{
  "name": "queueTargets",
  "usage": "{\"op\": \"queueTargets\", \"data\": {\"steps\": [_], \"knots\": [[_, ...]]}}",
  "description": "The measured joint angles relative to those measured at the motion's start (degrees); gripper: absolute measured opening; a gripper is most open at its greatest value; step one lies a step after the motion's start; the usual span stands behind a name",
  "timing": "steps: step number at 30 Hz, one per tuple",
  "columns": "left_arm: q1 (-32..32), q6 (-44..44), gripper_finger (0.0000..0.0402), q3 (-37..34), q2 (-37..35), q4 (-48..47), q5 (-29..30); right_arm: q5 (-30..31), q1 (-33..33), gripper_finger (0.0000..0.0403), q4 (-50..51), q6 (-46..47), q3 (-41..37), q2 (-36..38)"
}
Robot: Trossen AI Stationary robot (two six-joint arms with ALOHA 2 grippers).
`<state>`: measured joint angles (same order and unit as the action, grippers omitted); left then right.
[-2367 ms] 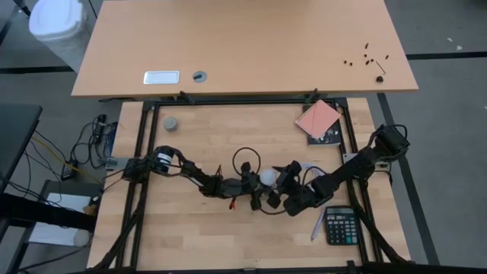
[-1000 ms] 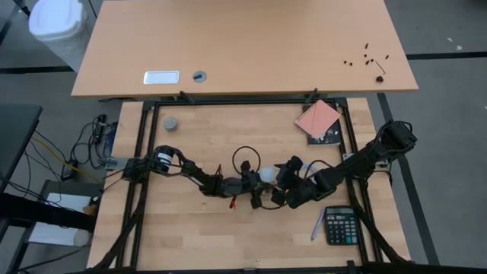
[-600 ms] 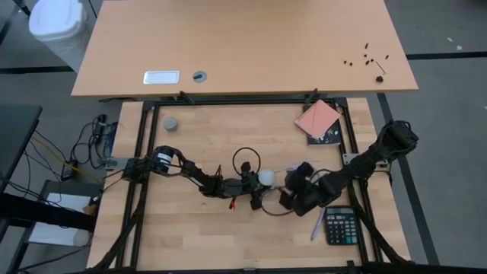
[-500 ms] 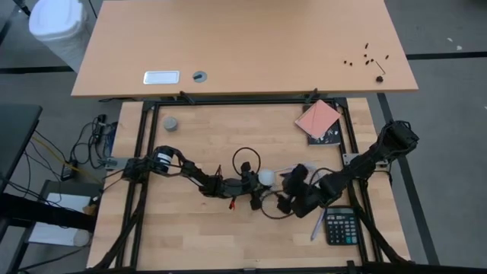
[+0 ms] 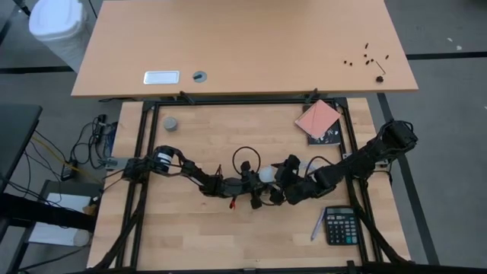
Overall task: Screw lightbulb
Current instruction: Remove the white lightbulb from the golden lamp
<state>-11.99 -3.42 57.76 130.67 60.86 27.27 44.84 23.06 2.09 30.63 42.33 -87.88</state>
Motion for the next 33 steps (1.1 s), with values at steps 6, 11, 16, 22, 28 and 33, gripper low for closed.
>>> {"op": "queueTargets", "data": {"steps": [6, 11, 16, 22, 28, 33], "knots": [[0.09, 0.04, 0.0189, -0.01, 0.02, -0.03, 0.41, -0.58, -0.02, 0.0373, 14.09, 10.41, 0.30, 0.24], [-0.13, 0.24, 0.0189, 0.00, 0.00, 0.00, -0.41, -3.98, 0.05, 0.0373, 24.54, 20.14, -0.52, -0.32], [-0.11, 0.22, 0.0189, -0.02, 0.02, 0.01, -0.60, -7.06, 1.99, 0.0373, 15.02, 16.03, -0.34, -0.26], [-0.11, 0.22, 0.0189, -0.02, 0.02, 0.03, -0.55, -5.31, 2.72, 0.0373, 4.77, 9.20, -0.19, -0.11], [-0.09, 0.20, 0.0189, 0.00, 0.00, 0.00, -0.53, -3.79, 1.55, 0.0373, -0.63, 2.90, -0.12, -0.09], [-0.07, 0.14, 0.0189, 0.00, 0.01, -0.02, -0.19, 0.37, 0.37, 0.0373, 0.32, 0.25, -0.12, -0.09]]}}
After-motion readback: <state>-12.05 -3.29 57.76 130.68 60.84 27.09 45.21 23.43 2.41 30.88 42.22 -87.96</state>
